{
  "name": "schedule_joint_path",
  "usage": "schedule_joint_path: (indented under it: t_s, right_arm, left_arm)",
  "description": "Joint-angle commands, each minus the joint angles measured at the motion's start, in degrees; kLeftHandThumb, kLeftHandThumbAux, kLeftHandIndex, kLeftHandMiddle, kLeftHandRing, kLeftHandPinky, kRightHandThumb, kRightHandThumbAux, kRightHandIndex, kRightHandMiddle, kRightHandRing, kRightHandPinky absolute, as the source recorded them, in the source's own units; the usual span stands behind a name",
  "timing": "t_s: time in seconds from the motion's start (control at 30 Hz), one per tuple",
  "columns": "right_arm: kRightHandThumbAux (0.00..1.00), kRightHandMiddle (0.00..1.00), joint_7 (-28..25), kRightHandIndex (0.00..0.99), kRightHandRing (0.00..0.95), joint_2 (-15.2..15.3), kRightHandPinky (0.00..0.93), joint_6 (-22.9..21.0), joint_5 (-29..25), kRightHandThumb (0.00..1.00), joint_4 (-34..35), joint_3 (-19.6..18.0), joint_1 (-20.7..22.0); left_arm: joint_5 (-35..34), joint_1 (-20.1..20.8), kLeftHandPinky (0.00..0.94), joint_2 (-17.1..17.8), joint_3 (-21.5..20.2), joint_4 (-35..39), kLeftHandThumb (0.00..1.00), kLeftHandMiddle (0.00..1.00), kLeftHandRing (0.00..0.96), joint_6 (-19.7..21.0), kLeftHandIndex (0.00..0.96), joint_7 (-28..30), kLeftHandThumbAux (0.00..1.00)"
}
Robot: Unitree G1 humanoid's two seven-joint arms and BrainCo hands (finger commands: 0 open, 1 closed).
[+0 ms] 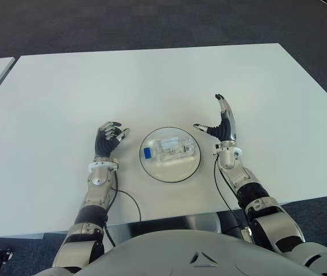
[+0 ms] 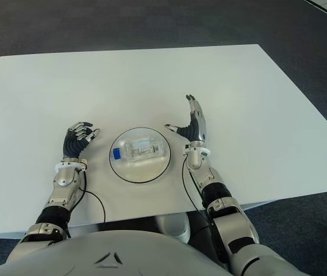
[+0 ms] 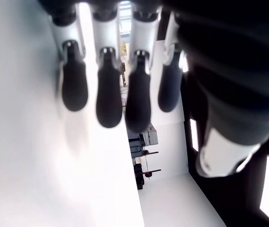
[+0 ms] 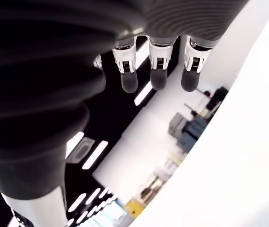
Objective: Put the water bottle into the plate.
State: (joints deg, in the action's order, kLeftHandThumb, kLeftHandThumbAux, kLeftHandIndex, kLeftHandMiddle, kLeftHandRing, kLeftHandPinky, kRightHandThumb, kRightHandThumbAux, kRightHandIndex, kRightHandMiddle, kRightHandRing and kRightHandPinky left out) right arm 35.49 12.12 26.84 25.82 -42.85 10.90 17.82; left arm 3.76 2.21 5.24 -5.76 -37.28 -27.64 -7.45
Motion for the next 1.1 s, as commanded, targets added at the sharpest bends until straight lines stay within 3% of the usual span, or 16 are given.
schedule_joint_path:
  t_s: [0.03, 0.33, 0.53, 0.7, 1.1]
  right_arm:
    - [0.849, 0.088, 0.22, 0.102, 0.096, -2.01, 0.151, -1.81, -1.82, 0.271, -0.11, -1.79, -0.72]
    - [0.91, 0.208, -0.38, 0.191, 0.216, -3.38, 0.257, -1.49, -3.97, 0.418, -1.51, -4.3, -1.41]
    - [0.945, 0.244, -4.15, 0.232, 0.237, -4.25, 0.264, 0.69, -8.06, 0.444, -4.99, -6.2, -1.0]
    - [0.971, 0.256, -16.54, 0.274, 0.243, -6.66, 0.286, 2.26, -18.76, 0.405, -7.96, -10.62, -0.21]
    - [0.978, 0.357, -28.95, 0.365, 0.347, -7.74, 0.389, -0.65, -26.06, 0.308, -9.56, -14.33, 0.13]
  left_arm:
    - [-0.19, -2.37, 0.578, -0.48, 0.45, -3.61, 0.708, 0.605, 0.604, 2.04, 0.434, 0.94, 0.715]
    - [0.6, -2.38, 0.583, 0.01, 0.82, -3.61, 0.708, 0.602, 0.598, 2.42, 0.434, 0.64, 0.716]
    - [0.99, -2.41, 0.586, 0.23, 1.05, -3.62, 0.709, 0.609, 0.602, 2.17, 0.435, 0.54, 0.716]
    - [1.39, -2.52, 0.589, 0.37, 1.15, -3.17, 0.709, 0.61, 0.605, 2.99, 0.435, 0.33, 0.716]
    - [0.44, -2.01, 0.596, 0.31, 0.63, -3.9, 0.709, 0.614, 0.611, 3.08, 0.435, 0.96, 0.717]
